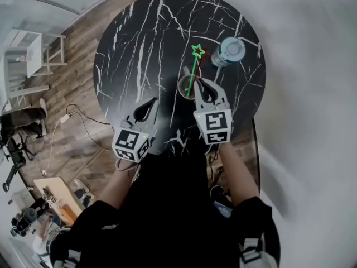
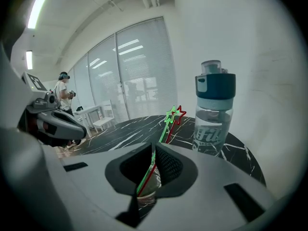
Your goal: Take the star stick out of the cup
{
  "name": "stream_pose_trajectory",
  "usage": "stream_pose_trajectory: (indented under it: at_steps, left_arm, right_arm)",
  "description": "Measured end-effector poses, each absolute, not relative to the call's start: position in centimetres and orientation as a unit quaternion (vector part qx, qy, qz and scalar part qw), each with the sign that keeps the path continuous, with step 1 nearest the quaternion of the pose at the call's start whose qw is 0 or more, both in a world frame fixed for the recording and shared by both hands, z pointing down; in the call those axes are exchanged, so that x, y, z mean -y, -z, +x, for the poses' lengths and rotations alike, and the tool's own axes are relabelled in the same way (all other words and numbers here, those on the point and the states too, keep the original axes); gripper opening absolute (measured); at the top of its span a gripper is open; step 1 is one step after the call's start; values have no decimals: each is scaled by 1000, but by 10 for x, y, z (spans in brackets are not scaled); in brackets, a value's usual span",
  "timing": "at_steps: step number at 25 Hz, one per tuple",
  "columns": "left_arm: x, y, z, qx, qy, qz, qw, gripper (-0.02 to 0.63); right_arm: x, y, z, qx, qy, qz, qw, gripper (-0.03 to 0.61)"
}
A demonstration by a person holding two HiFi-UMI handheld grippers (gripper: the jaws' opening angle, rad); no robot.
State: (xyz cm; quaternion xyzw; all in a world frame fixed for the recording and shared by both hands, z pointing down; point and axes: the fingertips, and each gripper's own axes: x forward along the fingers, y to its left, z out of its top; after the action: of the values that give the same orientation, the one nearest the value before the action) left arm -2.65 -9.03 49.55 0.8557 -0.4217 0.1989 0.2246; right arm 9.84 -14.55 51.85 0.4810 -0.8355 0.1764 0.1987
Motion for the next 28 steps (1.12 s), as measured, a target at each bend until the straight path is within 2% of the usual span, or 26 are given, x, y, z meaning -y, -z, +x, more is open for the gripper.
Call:
stream_pose_trajectory:
  at_steps: [5,6,7,28]
  left_arm:
    - [93,-505,-23,421,-205,852,232,-2]
    - [93,-506,-24,422,-206,852,232,-2]
    - [93,-506,-24,423,-206,851,233,-2]
    - [80,-516,-31,440,-219,836,244,-2]
  right_arm:
    - [165,-529,105,828,-193,489,196,8]
    - [168,-532,106,827,-197,490,195,50]
    - [171,-535,107,825,-201,490,196,61]
    - [186,-558,101,834,-263,459,158,53]
